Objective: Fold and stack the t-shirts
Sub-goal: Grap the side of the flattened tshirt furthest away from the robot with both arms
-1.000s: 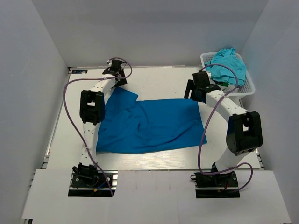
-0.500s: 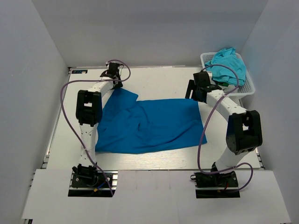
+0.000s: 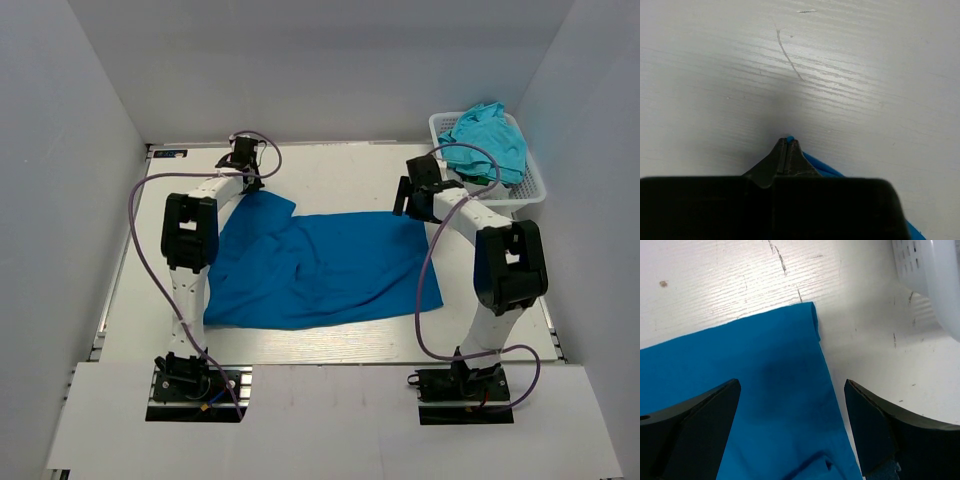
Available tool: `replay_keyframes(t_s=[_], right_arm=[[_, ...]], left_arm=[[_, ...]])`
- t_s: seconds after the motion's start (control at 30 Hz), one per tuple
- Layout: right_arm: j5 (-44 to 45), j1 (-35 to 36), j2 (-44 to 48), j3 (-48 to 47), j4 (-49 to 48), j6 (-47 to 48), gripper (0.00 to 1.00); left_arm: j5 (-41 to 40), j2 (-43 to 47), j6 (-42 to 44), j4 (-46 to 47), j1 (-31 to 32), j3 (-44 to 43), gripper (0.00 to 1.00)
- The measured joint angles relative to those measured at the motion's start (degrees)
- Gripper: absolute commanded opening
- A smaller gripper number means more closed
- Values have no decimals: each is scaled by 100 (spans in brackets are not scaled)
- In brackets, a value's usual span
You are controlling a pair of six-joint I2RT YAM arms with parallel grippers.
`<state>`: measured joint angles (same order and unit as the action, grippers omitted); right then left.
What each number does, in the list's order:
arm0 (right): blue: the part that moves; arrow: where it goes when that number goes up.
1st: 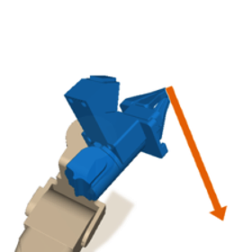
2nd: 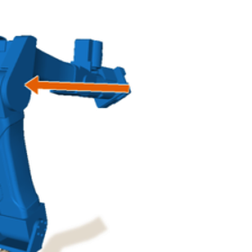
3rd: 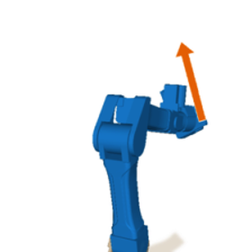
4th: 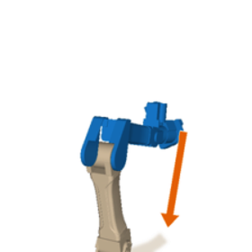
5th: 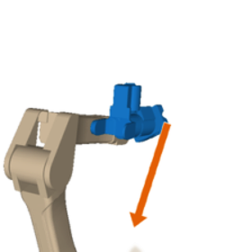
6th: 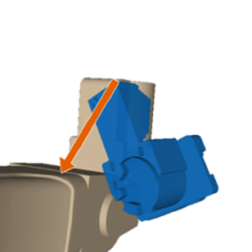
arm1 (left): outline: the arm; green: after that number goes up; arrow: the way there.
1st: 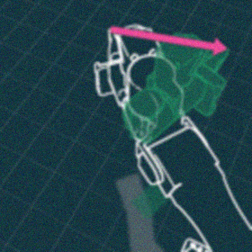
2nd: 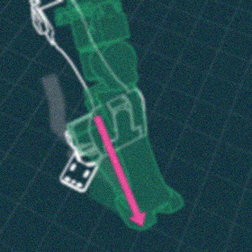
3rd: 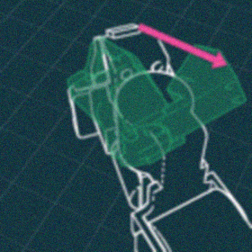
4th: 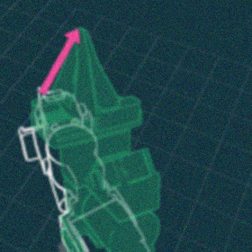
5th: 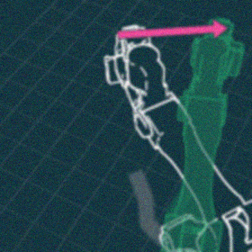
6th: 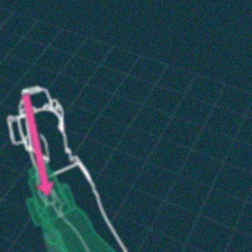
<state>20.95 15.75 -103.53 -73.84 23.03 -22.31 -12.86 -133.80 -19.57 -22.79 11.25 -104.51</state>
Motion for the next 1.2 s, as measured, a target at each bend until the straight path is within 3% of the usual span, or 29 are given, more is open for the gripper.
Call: replay_keyframes(t_s=[0.73, 0.9, 1.0, 1.03, 1.13, 1.2], right_arm=[[470, -9, -1421, -706, -612, -612, 90], [490, -26, -1515, -739, -782, -739, 77], [509, -31, -1534, -739, -852, -730, 62], [518, -31, -1539, -739, -870, -721, 49], [533, -31, -1545, -737, -925, -643, 32], [546, -31, -1545, -734, -960, -557, 9]], left_arm=[[-94, 428, 223, 44, 37, 623, 0], [66, 503, 260, 83, 20, 732, 0], [157, 557, 282, 90, 13, 796, 0], [186, 595, 286, 87, 11, 848, 0], [293, 774, 302, 70, 13, 1075, 0], [330, 994, 295, 72, 13, 1333, 0]])
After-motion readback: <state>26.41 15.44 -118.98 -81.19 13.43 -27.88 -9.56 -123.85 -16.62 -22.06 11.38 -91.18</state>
